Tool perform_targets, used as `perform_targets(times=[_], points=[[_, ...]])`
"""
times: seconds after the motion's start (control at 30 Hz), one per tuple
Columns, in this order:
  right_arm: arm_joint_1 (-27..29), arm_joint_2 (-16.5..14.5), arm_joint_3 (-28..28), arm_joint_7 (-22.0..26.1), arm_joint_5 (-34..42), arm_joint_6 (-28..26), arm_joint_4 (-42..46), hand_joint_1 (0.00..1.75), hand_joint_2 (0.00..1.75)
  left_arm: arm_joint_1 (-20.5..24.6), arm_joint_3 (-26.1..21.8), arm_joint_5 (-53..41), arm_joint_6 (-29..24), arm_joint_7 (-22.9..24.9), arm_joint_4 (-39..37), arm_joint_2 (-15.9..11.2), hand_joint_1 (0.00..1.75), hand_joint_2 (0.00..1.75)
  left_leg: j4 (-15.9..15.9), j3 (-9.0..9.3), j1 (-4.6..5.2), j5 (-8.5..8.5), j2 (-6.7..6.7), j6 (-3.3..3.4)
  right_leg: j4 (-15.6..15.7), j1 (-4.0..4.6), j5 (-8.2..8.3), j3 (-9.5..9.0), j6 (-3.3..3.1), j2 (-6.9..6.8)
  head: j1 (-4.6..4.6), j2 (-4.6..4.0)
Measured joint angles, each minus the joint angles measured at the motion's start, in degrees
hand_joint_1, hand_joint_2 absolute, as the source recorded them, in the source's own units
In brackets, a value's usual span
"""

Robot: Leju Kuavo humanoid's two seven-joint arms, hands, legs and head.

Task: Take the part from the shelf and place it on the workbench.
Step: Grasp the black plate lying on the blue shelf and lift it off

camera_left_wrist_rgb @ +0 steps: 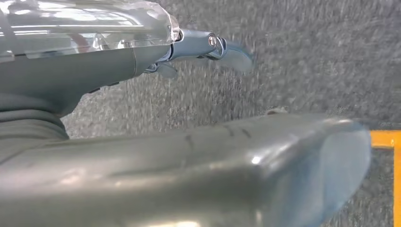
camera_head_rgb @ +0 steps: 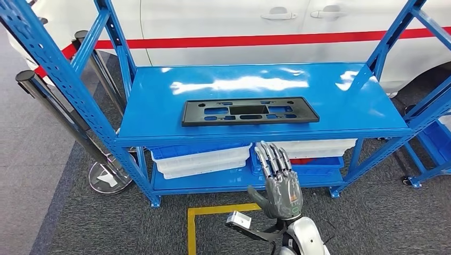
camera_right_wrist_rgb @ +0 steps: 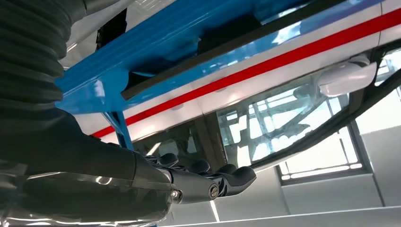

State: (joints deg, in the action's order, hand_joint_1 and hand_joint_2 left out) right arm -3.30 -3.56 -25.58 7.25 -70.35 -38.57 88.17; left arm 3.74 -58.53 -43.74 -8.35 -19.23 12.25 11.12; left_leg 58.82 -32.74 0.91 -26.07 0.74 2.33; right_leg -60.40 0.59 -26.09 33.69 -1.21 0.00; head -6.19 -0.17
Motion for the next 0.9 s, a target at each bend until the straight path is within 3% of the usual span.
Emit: perform_targets(times=[0.13,0.17,0.2,0.27,0.3,0.33,0.37,0.43,0.53,0.6,0.7,0.73,0.77,0.8,0.9], points=[[-0.55,0.0,0.47,0.1,0.75,0.16,-0.01,0.0,1.75,0.11,-0.05,0.01,0.19,0.04,-0.14,0.18,0.0,0.0,0.05,-0.2,0.3,-0.02,-0.14,-0.35,1.87,0.03,0.01,-0.6,-0.65,-0.45,-0.04,0.0],[-0.76,0.0,0.6,0.15,0.91,0.22,-0.01,0.0,1.75,0.13,-0.08,0.01,0.31,0.05,-0.14,0.15,0.0,0.0,1.98,-1.04,0.13,-1.26,-0.21,-0.84,2.51,-0.22,0.35,-0.85,-0.66,-0.54,-0.04,0.0],[-0.95,0.01,0.86,0.19,1.05,0.3,-0.09,0.01,1.75,0.1,-0.1,-0.05,0.56,0.08,-0.14,0.07,0.0,0.0,6.05,-2.89,-0.28,-3.27,-0.3,-1.59,3.09,-0.51,0.66,-1.07,-0.61,-0.64,-0.04,0.0],[-1.14,0.03,1.37,0.21,1.15,0.45,-0.37,0.89,1.75,-0.04,-0.11,-0.3,1.15,0.1,-0.14,-0.09,0.0,0.0,12.79,-5.88,-1.47,-5.9,-0.4,-3.25,3.59,-1.16,0.89,-1.34,-0.26,-0.82,-0.04,0.0],[-1.13,0.04,1.61,0.18,1.15,0.54,-0.55,1.3,1.75,-0.1,-0.11,-0.44,1.38,0.1,-0.14,-0.17,0.0,0.0,12.52,-5.68,-2.07,-5.06,-0.47,-3.87,3.32,-1.44,0.74,-1.3,0.09,-0.83,-0.04,0.0],[-1.11,0.04,1.74,0.15,1.15,0.65,-0.64,1.31,1.75,-0.11,-0.11,-0.53,1.48,0.09,-0.14,-0.2,0.0,0.0,8.89,-3.86,-2.49,-3.01,-0.57,-4.32,2.94,-1.74,0.51,-1.28,0.52,-0.81,-0.04,0.0],[-1.11,0.04,1.86,0.1,1.14,0.81,-0.7,0.89,1.75,-0.09,-0.11,-0.58,1.54,0.09,-0.15,-0.18,0.0,0.0,5.36,-2.07,-2.66,-1.74,-0.59,-4.62,2.53,-1.92,0.26,-1.21,1.01,-0.8,-0.04,0.0],[-1.09,0.01,2.14,0.01,1.01,1.21,-0.72,0.07,1.75,-0.02,-0.11,-0.63,1.5,0.1,-0.21,-0.14,0.0,0.0,1.3,-0.12,-2.62,-0.82,-0.41,-4.17,1.7,-1.95,-0.16,-0.91,2.04,-0.73,-0.04,0.0],[-1.0,-0.02,2.46,-0.04,0.64,1.51,-0.68,0.07,1.75,-0.05,-0.11,-0.64,1.24,0.18,-0.25,-0.15,0.0,0.0,1.17,-0.34,-2.24,-0.86,-0.17,-2.4,1.58,-2.03,-0.08,-0.68,3.06,-0.65,-0.03,0.0],[-1.0,-0.02,2.66,-0.04,0.52,1.55,-0.65,0.03,1.75,-0.02,-0.11,-0.65,1.18,0.22,-0.25,-0.15,0.0,0.0,0.99,-0.41,-2.24,-0.58,-0.19,-1.61,-0.04,-2.22,-1.33,0.03,3.39,-0.61,-0.02,0.0],[-0.89,-0.02,2.93,-0.04,0.5,1.57,-0.64,0.0,1.75,0.01,-0.11,-0.67,1.18,0.26,-0.25,-0.15,0.0,0.0,0.91,-0.66,-1.95,-0.4,-0.24,-0.95,-10.22,-2.05,-6.51,4.94,3.55,-0.55,-0.02,0.0],[-0.77,-0.02,3.0,-0.04,0.49,1.61,-0.64,0.0,1.75,-0.01,-0.11,-0.66,1.17,0.34,-0.25,-0.15,0.0,0.0,0.92,-0.73,-1.74,-0.38,-0.24,-0.85,-13.49,-1.93,-7.52,6.62,3.46,-0.54,-0.02,0.0],[-0.67,-0.02,3.06,-0.04,0.47,1.65,-0.65,0.0,1.75,-0.04,-0.11,-0.65,1.15,0.46,-0.25,-0.15,0.0,0.0,0.92,-0.76,-1.5,-0.38,-0.22,-0.76,-14.99,-1.77,-7.5,7.48,3.21,-0.52,-0.02,0.0],[-0.61,-0.02,3.1,-0.04,0.43,1.7,-0.66,0.0,1.75,-0.05,-0.11,-0.63,1.12,0.64,-0.25,-0.15,0.0,0.0,0.92,-0.73,-1.23,-0.39,-0.18,-0.68,-14.14,-1.54,-6.35,7.19,2.76,-0.47,-0.02,0.0],[-0.77,-0.04,3.16,-0.04,0.32,1.87,-0.65,0.0,1.75,0.0,-0.12,-0.57,0.95,1.14,-0.28,0.03,0.0,0.0,0.85,-0.52,-0.61,-0.41,-0.02,-0.58,-3.02,-0.42,-0.99,1.93,0.41,-0.21,-0.02,0.0]])
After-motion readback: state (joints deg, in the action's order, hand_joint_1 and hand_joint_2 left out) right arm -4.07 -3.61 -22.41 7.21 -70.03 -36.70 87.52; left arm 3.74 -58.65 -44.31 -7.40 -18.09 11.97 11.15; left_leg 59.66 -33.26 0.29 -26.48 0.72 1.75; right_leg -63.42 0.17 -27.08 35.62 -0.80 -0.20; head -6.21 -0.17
